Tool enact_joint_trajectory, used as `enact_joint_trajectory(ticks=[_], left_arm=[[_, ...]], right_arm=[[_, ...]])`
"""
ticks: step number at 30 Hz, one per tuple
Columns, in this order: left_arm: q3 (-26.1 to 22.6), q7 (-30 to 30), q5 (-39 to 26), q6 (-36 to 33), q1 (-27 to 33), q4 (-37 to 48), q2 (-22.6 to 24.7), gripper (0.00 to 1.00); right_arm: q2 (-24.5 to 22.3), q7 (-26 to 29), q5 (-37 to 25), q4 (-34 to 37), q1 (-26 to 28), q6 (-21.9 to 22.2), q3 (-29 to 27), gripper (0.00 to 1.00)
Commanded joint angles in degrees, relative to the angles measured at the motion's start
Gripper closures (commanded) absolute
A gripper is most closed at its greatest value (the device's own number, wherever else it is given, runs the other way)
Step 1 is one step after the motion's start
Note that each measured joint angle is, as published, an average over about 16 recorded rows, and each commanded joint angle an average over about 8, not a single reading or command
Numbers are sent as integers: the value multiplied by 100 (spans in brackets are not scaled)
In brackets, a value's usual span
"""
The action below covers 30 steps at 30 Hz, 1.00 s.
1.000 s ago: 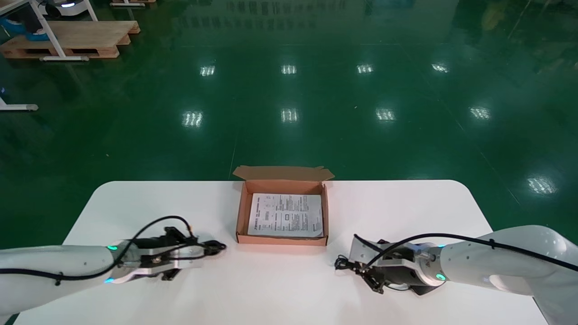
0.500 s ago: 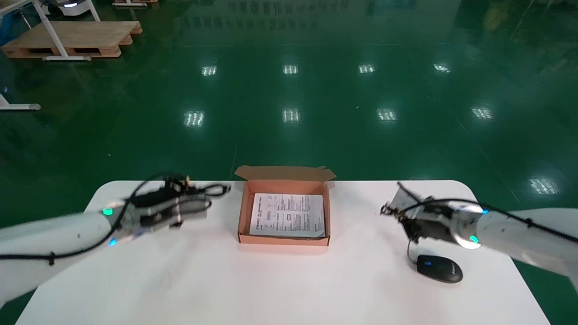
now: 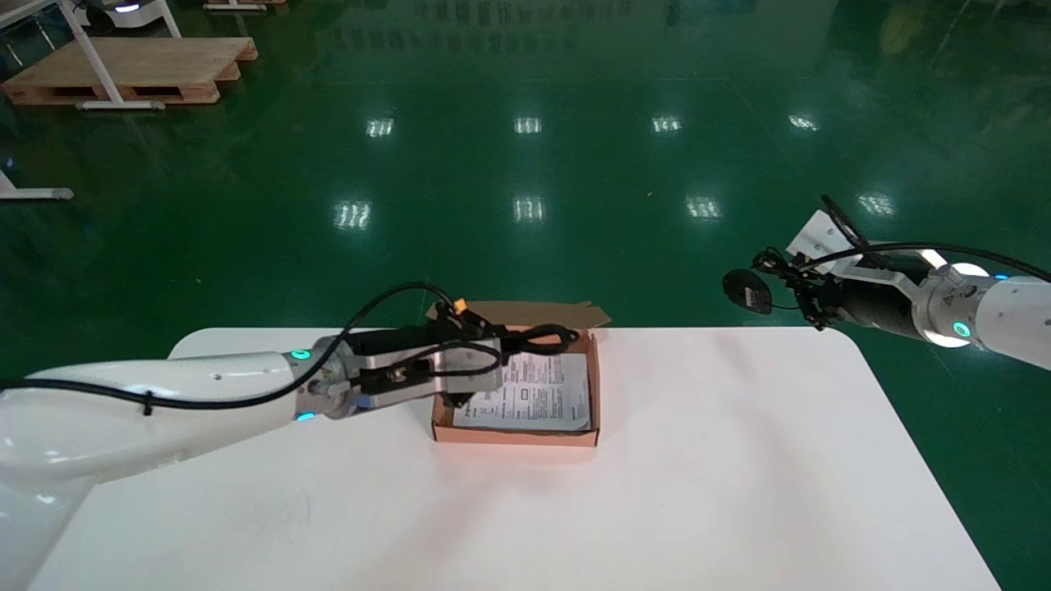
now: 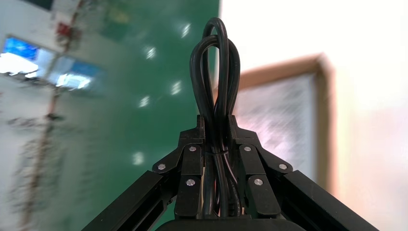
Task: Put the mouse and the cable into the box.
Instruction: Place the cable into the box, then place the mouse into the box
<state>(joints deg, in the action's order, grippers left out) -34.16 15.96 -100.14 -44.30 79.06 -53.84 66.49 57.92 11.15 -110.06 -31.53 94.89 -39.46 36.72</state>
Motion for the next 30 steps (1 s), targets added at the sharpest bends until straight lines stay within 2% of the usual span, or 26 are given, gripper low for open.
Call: enact_joint_trajectory(ticks=[1, 5, 13, 17, 23, 30], left_arm=[[12, 241, 262, -129, 16, 102, 96, 100], [29, 267, 357, -184, 17, 158, 123, 100], [-10, 286, 130, -14, -17, 111, 126, 100], [-78, 563, -147, 557, -106, 187, 425, 100], [-244, 1280, -409, 1734, -295, 446, 1012, 100], [-858, 1975, -258, 2683, -462, 861, 1156, 100]], right_arm=[[-43, 88, -40, -96, 6, -3, 8, 100], [-55, 100, -55, -129, 1, -3, 11, 100], [-23, 72, -43, -80, -21, -17, 13, 100], [-26, 72, -45, -83, -18, -15, 13, 100], [-26, 72, -45, -83, -18, -15, 13, 100], [-26, 72, -45, -83, -18, -15, 13, 100]])
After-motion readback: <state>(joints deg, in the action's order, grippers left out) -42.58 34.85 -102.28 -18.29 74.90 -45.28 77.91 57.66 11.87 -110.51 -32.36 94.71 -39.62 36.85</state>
